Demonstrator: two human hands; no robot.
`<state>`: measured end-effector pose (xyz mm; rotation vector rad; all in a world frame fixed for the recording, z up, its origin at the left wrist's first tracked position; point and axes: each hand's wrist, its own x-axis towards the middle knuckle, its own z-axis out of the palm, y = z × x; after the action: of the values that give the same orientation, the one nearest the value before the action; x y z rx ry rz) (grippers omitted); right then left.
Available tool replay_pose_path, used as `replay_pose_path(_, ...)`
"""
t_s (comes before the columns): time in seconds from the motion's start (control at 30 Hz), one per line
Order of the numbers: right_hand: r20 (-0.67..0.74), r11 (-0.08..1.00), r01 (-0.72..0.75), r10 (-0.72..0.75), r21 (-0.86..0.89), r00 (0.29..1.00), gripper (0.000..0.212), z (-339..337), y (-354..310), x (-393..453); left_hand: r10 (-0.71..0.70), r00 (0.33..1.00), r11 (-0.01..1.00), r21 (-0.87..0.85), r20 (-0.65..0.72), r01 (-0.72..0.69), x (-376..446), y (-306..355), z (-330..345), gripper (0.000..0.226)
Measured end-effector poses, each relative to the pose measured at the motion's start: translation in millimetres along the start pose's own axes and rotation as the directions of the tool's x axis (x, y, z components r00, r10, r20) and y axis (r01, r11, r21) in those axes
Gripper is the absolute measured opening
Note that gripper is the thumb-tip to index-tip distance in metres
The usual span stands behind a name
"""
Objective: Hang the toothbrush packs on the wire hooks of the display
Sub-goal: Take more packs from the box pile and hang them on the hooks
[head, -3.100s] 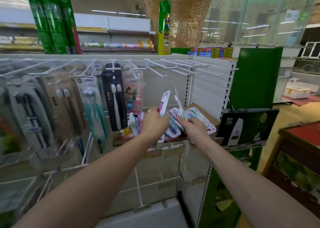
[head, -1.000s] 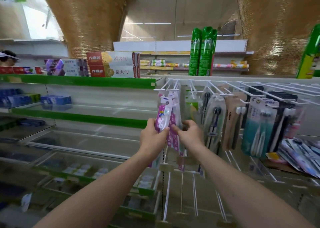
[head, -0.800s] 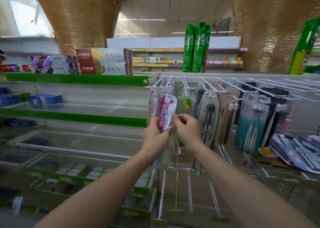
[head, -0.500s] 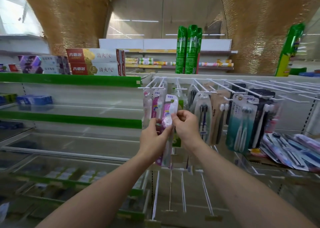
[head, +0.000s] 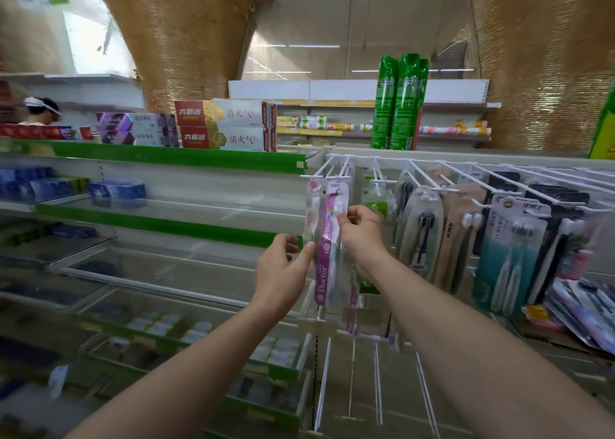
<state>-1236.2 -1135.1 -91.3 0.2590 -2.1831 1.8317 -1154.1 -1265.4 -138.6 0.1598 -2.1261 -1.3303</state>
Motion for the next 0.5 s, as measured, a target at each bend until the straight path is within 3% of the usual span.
replay_pose_path(0.23, -0.068, 0.987, -0.122, 0.115, -0.103, 0.991, 0.026, 1.0, 8.3, 1.9, -0.058, 0.998, 0.998, 0.026, -0.022, 0.059, 7.2, -6.8, -12.4, 0.041)
replay_pose_path(0.33, -0.063, 0.958, -0.136, 0.124, -0.251, 0.990, 0.021, -7.3, 10.8, -9.3, -0.036, 0.999, 0.997, 0.062, 0.001, 0.035, 5.2, -3.4, -9.3, 0.043)
replay_pose_path(0.5, 0.008, 0.883, -0.115, 0.133, -0.456, 0.991, 0.037, -24.4, 19.1, -34.4, 0.048, 0.985, 0.945, 0.313, 0.163, -0.098, 0.2, 3.0, -2.2, 0.053)
